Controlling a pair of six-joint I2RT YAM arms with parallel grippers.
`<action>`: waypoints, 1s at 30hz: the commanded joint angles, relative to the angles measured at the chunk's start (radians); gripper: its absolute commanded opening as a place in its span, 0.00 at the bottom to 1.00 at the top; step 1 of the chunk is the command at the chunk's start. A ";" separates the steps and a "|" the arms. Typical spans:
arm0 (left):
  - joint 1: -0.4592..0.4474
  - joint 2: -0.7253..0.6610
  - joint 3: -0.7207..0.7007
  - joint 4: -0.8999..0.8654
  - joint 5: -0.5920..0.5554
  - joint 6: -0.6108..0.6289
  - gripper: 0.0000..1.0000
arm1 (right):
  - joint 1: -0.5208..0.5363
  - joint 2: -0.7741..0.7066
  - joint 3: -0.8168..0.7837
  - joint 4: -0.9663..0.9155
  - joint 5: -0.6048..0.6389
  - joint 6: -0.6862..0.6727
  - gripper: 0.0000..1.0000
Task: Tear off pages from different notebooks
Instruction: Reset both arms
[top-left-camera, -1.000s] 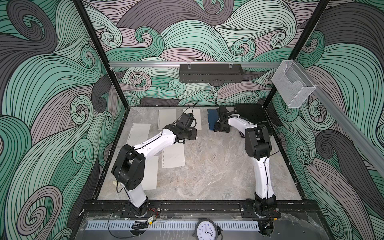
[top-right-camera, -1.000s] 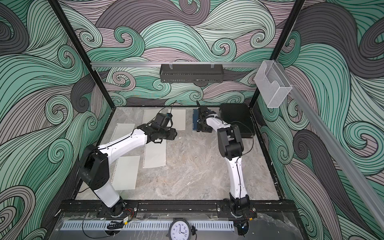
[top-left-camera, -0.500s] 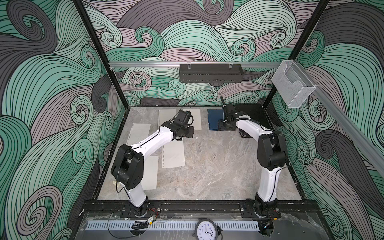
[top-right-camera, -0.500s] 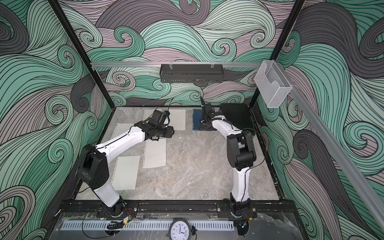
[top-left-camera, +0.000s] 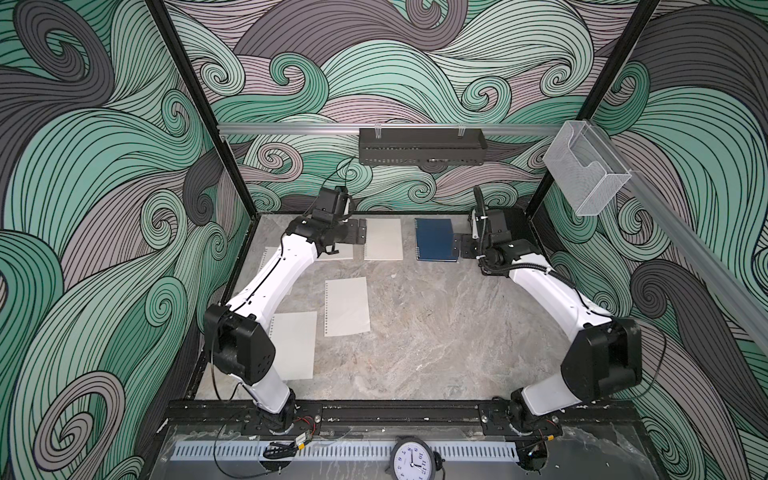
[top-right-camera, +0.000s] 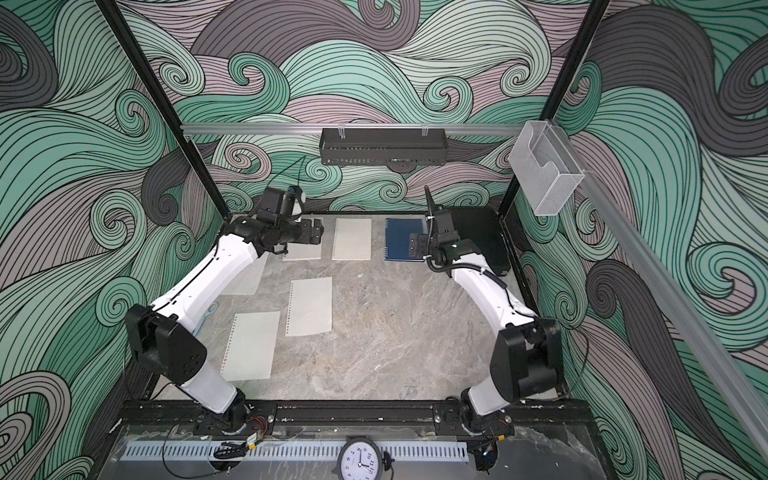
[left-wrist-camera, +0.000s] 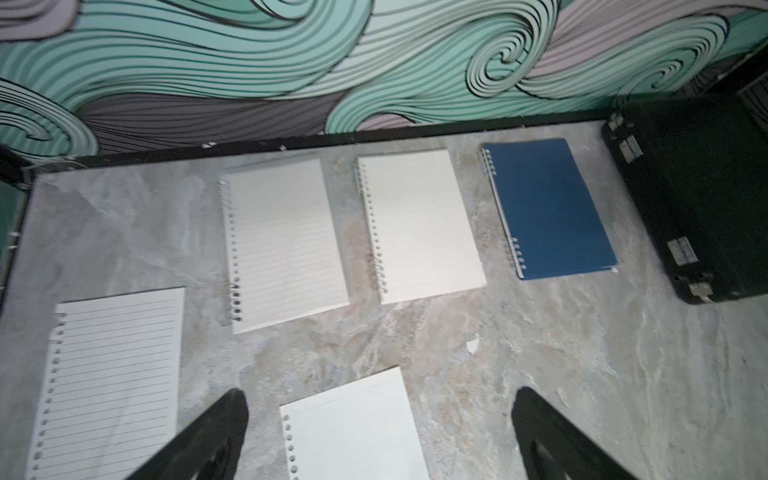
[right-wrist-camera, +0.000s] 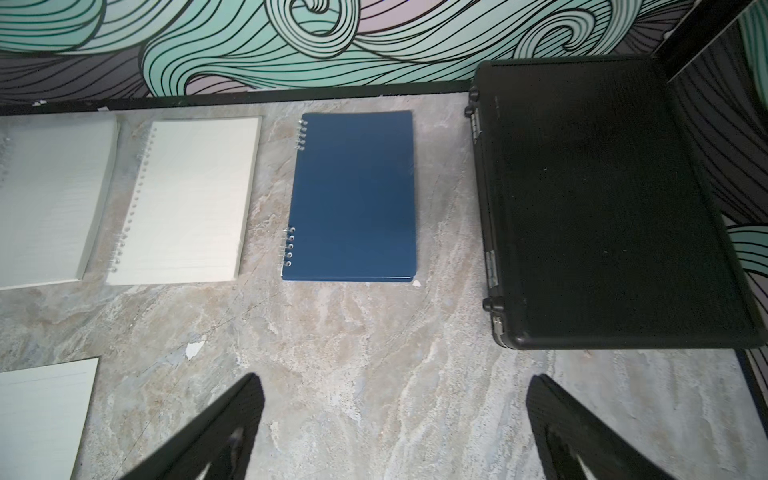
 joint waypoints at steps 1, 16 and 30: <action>0.083 -0.093 -0.041 0.007 -0.062 0.047 0.99 | -0.033 -0.056 -0.066 0.042 0.011 -0.015 0.99; 0.413 -0.244 -0.641 0.510 0.034 -0.005 0.99 | -0.113 -0.118 -0.165 0.083 0.019 0.074 0.99; 0.446 -0.223 -1.052 1.060 0.030 0.077 0.99 | -0.175 -0.178 -0.283 0.212 -0.036 0.078 0.99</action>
